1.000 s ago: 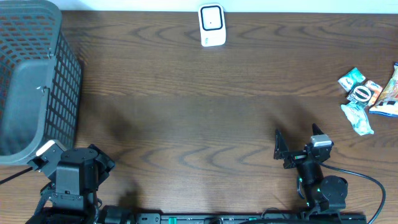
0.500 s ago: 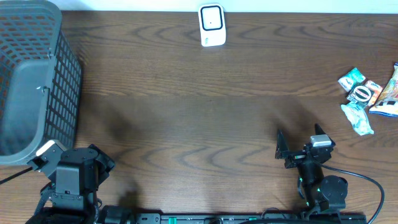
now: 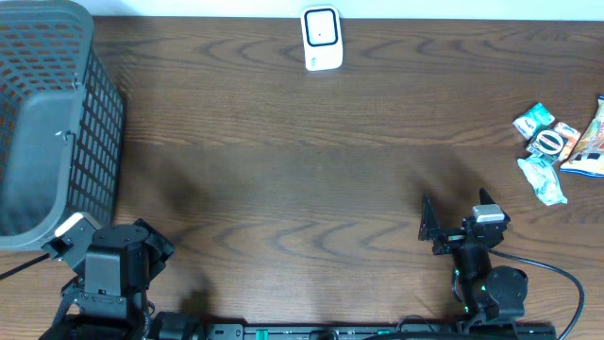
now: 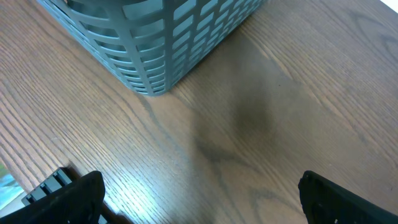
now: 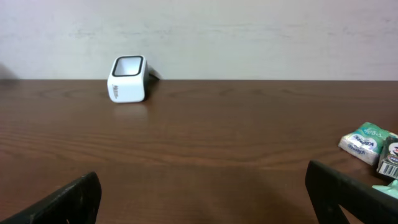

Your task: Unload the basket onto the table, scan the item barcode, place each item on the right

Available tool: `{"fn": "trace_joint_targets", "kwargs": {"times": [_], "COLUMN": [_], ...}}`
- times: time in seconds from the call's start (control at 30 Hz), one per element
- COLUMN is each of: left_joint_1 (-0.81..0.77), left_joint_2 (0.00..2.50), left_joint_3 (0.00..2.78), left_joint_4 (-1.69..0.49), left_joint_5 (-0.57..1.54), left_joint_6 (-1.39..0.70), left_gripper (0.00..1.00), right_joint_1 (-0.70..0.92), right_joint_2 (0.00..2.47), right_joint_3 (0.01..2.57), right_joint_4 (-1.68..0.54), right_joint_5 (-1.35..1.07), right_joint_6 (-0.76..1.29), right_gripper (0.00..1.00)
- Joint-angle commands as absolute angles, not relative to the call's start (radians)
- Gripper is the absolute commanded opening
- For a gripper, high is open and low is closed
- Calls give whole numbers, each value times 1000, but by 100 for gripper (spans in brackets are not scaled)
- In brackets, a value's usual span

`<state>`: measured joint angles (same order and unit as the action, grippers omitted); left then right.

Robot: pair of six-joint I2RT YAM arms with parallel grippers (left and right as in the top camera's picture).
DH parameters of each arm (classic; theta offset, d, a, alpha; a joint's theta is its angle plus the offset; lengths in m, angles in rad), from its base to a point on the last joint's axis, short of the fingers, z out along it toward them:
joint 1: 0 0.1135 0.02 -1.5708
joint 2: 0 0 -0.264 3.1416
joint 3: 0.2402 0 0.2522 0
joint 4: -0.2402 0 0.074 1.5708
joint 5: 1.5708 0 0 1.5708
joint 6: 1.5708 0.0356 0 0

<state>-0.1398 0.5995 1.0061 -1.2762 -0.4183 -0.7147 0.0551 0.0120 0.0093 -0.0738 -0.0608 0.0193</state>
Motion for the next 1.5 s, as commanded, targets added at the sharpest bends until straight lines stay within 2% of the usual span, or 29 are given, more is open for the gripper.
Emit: {"fn": "trace_joint_targets", "kwargs": {"times": [0.0, 1.47], "left_joint_1": [-137, -137], "left_joint_2": [598, 598], "left_joint_3": [1006, 1006], "left_joint_4": [-1279, -1279], "left_joint_5": [-435, -435], "left_joint_6": [-728, -728], "left_gripper": [98, 98], "right_joint_1": [60, 59], "right_joint_2": [6, 6], "right_joint_3": [6, 6], "right_joint_4": [-80, -72], "right_joint_5": [-43, -62], "right_joint_6": [36, 36], "right_gripper": [99, 99]}}
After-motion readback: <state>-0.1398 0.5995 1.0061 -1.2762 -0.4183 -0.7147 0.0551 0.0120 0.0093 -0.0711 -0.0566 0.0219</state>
